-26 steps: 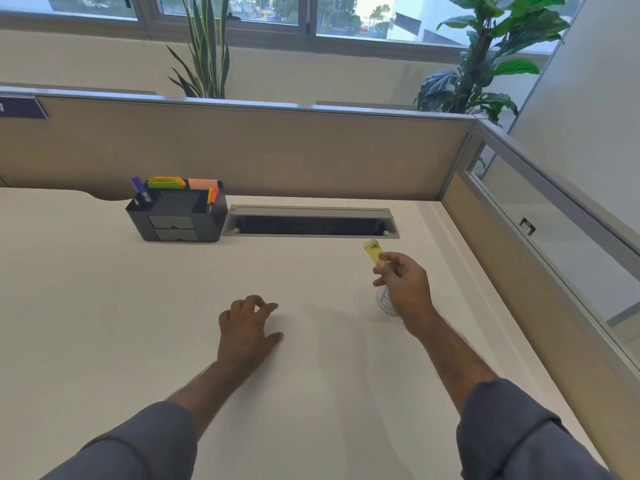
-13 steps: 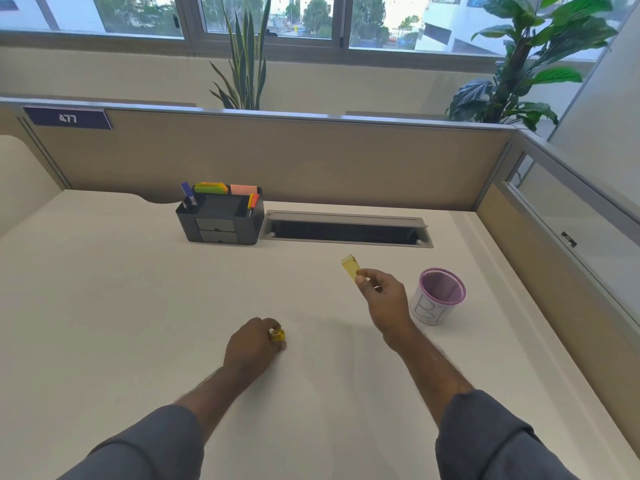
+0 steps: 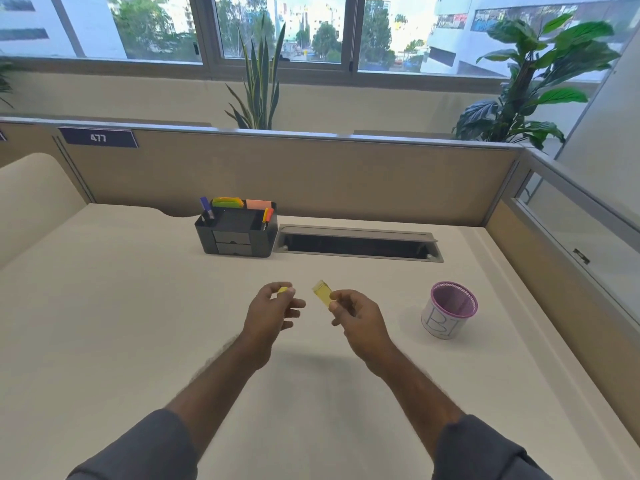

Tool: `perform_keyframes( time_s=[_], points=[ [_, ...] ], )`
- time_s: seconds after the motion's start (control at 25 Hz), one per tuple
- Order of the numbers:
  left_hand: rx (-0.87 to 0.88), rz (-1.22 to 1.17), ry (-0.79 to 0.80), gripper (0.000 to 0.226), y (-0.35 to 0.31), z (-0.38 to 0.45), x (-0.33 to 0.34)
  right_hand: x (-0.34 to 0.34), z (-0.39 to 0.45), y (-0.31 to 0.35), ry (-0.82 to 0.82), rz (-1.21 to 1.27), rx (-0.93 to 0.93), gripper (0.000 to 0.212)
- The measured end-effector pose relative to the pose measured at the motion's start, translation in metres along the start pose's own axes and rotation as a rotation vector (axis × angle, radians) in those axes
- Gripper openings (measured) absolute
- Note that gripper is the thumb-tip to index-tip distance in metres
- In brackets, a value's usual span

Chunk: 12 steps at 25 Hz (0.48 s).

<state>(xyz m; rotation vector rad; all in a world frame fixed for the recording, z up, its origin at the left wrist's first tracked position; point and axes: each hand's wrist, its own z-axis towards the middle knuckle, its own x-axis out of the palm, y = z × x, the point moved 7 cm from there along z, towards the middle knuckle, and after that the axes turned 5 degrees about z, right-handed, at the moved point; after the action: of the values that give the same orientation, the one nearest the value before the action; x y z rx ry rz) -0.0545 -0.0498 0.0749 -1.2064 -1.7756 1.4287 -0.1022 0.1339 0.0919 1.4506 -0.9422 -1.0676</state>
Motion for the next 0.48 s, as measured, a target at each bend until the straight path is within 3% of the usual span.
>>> perform_keyframes(
  time_s=[0.12,0.28,0.48],
  points=[
    [-0.112,-0.081,0.031,0.012,-0.002,-0.002,0.003,0.012,-0.006,0.007,0.054,-0.009,-0.029,0.019],
    [-0.307,-0.366,0.043,0.018,-0.001,-0.009,0.011,0.016,-0.013,0.014,0.073,-0.070,-0.066,0.019],
    [-0.249,-0.484,-0.006,0.030,-0.012,-0.013,0.015,0.016,-0.018,0.018,0.051,-0.086,-0.092,0.017]
  ],
)
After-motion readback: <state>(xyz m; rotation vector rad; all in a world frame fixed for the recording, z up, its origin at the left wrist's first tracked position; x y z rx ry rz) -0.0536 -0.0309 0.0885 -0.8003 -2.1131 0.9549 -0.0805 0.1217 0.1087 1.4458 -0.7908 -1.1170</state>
